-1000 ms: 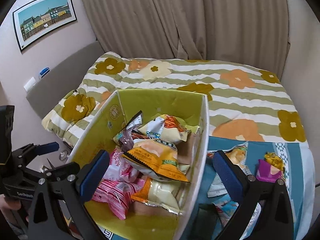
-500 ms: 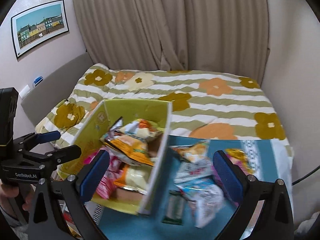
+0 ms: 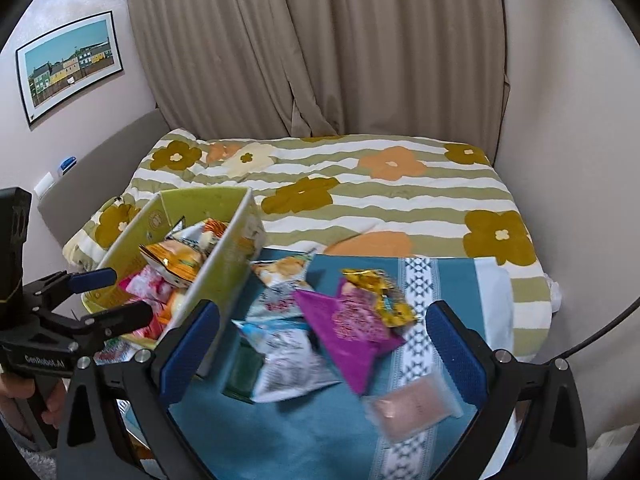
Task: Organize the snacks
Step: 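Move both tools back over the remaining snack bags, then grasp the blue-and-white bag with the left gripper while the right gripper grasps the purple chip bag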
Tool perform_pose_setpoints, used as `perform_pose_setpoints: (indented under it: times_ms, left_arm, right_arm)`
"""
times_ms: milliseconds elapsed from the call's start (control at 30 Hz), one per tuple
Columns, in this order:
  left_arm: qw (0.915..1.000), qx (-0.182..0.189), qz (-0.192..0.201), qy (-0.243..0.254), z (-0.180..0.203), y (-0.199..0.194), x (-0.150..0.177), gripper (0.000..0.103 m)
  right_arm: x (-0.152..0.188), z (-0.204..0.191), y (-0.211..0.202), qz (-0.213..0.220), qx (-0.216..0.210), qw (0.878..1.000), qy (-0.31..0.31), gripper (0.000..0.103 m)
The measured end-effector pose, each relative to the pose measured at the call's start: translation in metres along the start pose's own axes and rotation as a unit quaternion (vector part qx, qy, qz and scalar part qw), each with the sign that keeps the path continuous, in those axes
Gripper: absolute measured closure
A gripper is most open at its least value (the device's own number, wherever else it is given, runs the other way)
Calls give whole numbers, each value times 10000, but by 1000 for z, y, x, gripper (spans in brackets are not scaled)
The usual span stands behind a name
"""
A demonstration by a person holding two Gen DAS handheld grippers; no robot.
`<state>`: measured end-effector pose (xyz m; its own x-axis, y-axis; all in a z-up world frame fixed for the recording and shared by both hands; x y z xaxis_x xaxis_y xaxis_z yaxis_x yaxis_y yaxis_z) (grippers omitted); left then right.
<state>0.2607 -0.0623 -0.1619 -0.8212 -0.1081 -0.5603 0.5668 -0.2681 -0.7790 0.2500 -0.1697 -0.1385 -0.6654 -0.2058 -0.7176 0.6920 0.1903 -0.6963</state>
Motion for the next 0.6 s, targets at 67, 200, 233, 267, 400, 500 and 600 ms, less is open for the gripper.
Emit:
perform_pose_setpoints:
  times_ms: [67,200,233,267,400,500,600]
  left_arm:
    - [9999,-64,-104,-91,10,12,11,0]
    - [9989,-165,-350,-255,20,37,30,0]
    - [9987,-202,-364,-294,21,45,35,0]
    - [9986,-252,-338,-326,22,52,38,0]
    - [9978,-400,-338,-403,23,84,50,0]
    - [9972,-430,-362,-491,21,107,54,0]
    - [9967,-579,-368,-428,19,129,54,0]
  right_arm:
    - [5,9,2,-18,-60,10000,-73,0]
    - [20,30,14,-118,-230,9994,-213,0]
    - [22,34,18,-144,-263,9992,-247,0]
    - [26,37,23,-191,-305,9989,-288,0]
    - [39,46,45,-360,-509,9975,-340,0]
    - [44,48,63,-450,-679,9959,-387,0]
    - [48,46,86,-540,-843,9937,-504,0]
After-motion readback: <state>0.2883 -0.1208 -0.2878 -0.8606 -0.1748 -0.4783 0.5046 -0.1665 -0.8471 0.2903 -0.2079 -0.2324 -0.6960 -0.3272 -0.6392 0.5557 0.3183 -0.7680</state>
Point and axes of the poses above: each gripper's, at about its wrist camera, not at the fingertips, and y roughly the way its jaws point, z to its right, x to its underside, the point moved 8 cm from there along y, roughly the way its jaws point, and after that the axes turned 10 degrees about -y, right-handed, at the moved point
